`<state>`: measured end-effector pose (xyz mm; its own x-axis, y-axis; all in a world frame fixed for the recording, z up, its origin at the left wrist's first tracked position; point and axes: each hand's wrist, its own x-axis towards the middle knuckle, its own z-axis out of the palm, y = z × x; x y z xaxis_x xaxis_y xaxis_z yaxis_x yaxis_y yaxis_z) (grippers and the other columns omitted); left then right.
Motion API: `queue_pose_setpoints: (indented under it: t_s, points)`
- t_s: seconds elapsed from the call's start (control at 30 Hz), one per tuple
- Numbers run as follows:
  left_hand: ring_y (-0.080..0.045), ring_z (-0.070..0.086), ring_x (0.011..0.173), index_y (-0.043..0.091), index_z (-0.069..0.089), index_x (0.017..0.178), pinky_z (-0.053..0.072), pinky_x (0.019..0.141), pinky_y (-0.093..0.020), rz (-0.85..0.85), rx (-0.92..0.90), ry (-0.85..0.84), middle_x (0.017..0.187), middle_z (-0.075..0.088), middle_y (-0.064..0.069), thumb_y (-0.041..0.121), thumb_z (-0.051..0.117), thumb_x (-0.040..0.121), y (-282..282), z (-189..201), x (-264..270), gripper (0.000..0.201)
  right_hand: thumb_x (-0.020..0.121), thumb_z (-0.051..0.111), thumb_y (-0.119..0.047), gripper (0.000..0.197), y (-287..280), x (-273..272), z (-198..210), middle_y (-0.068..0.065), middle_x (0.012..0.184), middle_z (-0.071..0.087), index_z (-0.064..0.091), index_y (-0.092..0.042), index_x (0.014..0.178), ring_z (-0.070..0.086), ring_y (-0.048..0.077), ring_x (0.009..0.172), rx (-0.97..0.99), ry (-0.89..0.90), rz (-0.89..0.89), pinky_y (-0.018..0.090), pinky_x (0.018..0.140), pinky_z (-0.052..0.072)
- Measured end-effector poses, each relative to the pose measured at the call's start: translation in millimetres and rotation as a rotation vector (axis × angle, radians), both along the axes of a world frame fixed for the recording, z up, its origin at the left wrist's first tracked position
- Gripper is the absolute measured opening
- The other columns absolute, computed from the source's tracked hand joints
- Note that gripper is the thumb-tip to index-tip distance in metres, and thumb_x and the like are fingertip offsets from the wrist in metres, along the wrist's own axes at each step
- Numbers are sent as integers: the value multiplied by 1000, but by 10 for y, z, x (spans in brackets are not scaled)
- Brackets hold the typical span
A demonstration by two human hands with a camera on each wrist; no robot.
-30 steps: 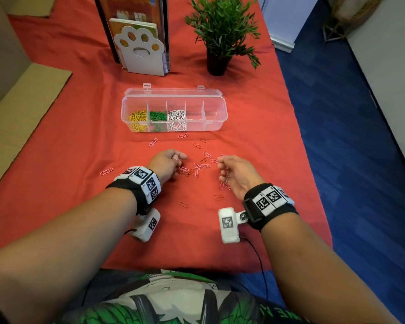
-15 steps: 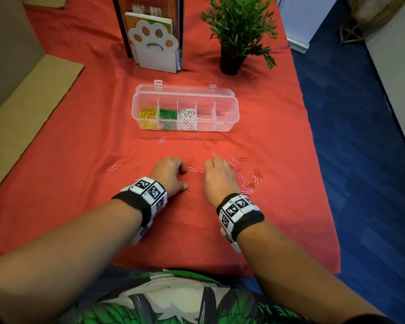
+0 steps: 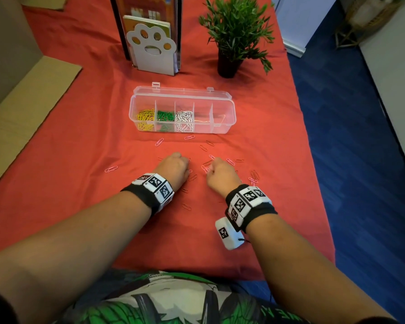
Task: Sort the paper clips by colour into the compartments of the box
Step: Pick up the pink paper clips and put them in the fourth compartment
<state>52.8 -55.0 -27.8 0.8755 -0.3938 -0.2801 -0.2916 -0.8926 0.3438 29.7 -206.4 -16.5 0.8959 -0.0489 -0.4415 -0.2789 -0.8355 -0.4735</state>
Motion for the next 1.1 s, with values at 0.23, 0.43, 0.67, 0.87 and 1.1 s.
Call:
queue_pose_setpoints:
  t_s: [0.23,0.43,0.67,0.87,1.1]
  points:
    - [-37,56,101,-1,57,105,47,91,-43,-42,69,49,107,55,-19,19,50,89,-22,-55,5,26,83,43,5,28,-242,-44,-16,-2,65,47,52,-20,72,37,10,53,698,18,-555,22,47,30]
    - [-34,56,95,1,58,98,45,89,-41,-11,-62,99,101,57,-20,21,44,92,-5,-54,-54,25,83,34,2,25,-396,-28,137,0,66,42,55,-11,83,34,9,54,1139,122,-785,20,49,28]
    - [-12,36,50,15,47,62,35,48,-21,730,-1359,972,59,42,-1,15,41,72,181,415,-39,12,88,44,-15,20,-373,181,147,-1,63,42,51,-13,69,36,11,52,1041,166,-774,21,45,35]
    - [-17,45,53,12,44,64,44,51,-22,753,-1716,1041,64,52,-8,19,40,57,417,475,0,10,89,46,-23,27,-173,440,8,15,104,59,58,-3,102,56,29,99,-100,-52,-102,36,90,44]
    - [-16,44,46,16,54,71,35,45,-22,958,-819,433,54,50,0,21,51,84,657,358,154,14,85,43,-11,39,74,446,-90,15,123,46,46,-3,123,45,33,114,-410,-155,119,40,93,43]
